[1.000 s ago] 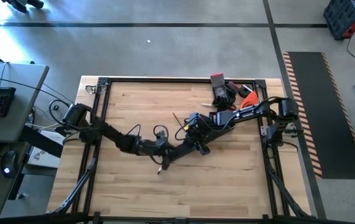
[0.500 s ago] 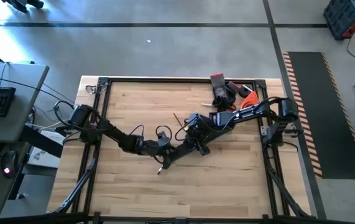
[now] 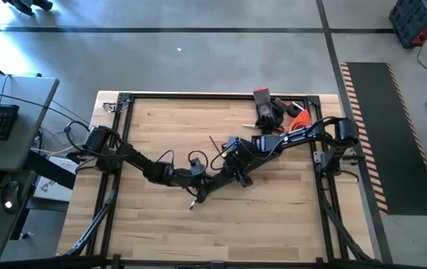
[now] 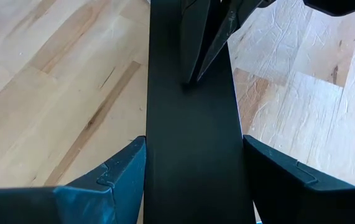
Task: Ziptie cables
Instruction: Close the black cable duct with the black cable duct cover
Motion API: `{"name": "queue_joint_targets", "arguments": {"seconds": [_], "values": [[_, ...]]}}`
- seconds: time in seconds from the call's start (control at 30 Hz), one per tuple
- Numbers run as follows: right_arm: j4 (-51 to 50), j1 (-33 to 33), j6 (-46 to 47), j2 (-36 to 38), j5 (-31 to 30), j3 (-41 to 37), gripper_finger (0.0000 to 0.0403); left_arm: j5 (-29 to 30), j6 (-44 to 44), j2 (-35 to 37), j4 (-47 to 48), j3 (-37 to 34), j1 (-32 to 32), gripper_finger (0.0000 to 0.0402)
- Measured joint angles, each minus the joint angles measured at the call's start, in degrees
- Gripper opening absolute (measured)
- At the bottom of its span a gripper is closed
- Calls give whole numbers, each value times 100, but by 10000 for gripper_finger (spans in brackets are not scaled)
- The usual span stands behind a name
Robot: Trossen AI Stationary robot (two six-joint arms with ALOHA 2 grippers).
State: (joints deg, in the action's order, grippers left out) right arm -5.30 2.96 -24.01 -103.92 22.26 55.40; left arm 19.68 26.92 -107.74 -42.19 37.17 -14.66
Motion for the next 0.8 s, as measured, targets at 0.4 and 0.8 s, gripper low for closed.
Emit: {"name": "queue_joint_targets", "arguments": {"seconds": [0.4,0.8], "values": [[56,0,-46,0,-3,-2,217,-342,-142,-101,-547,309,227,0],[76,0,-50,-2,-13,-7,217,-605,245,-571,-213,544,382,0]]}}
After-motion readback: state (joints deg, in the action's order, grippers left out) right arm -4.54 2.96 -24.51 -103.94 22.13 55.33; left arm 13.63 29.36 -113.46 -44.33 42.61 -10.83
